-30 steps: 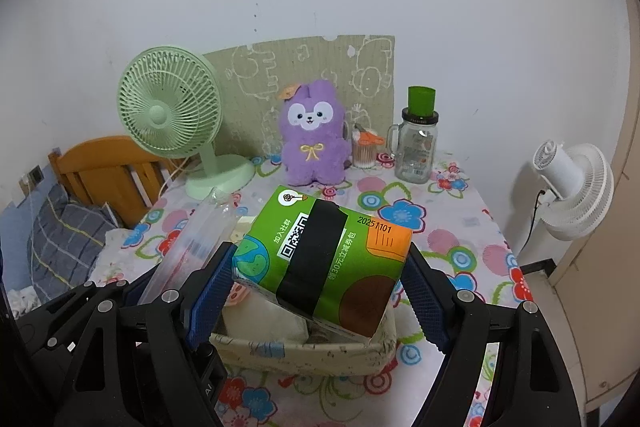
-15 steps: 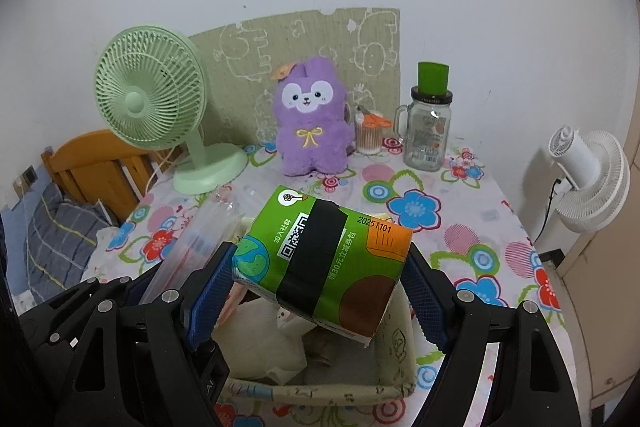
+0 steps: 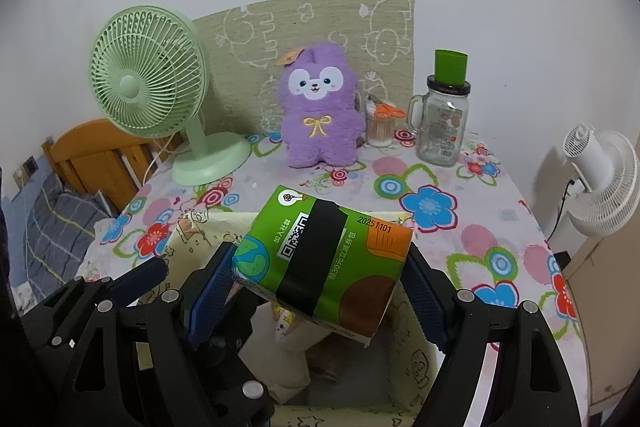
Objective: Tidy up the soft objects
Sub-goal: 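Lower both items into the yellow box and open both tools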
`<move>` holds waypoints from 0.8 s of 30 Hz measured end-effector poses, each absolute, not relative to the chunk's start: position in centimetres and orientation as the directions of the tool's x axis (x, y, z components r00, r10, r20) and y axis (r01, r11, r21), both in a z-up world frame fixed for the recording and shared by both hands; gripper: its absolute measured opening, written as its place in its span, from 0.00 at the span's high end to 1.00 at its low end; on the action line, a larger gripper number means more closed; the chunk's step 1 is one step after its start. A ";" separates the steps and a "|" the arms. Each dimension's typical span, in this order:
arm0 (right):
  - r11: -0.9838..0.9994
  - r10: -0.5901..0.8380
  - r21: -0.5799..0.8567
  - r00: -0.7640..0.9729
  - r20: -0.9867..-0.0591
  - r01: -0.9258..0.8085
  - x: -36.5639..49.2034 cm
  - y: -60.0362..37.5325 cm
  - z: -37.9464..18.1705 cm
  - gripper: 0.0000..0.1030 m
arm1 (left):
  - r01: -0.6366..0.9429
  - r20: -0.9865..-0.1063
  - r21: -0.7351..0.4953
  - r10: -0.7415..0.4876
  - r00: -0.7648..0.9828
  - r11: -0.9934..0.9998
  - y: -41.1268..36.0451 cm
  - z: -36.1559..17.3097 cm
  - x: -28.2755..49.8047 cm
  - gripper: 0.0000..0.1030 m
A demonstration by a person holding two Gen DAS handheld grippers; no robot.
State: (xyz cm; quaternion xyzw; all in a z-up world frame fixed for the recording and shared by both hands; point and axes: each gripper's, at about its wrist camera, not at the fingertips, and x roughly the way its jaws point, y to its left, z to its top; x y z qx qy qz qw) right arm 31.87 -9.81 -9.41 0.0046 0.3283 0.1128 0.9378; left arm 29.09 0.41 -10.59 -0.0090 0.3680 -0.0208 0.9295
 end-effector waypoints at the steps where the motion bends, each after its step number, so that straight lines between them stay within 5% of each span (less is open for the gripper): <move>1: 0.975 0.214 0.082 0.759 -0.614 -0.209 31.9 -9.7 -9.5 0.20 | 0.034 -0.686 -0.025 -0.042 0.727 0.999 0.4 -10.6 29.1 0.25; 10: 0.962 0.259 0.101 0.744 -0.615 -0.252 32.4 -8.8 -10.0 0.16 | 0.036 -0.684 -0.012 -0.035 0.729 0.999 0.9 -10.6 28.9 0.20; 14: 0.966 0.247 0.089 0.761 -0.600 -0.243 31.9 -8.8 -9.6 0.04 | 0.039 -0.674 -0.010 -0.036 0.738 0.999 0.8 -10.2 28.5 0.17; 24: 0.972 0.229 0.090 0.776 -0.588 -0.218 29.8 -9.9 -8.1 0.04 | 0.038 -0.658 -0.013 -0.037 0.752 0.999 0.1 -8.8 26.5 0.11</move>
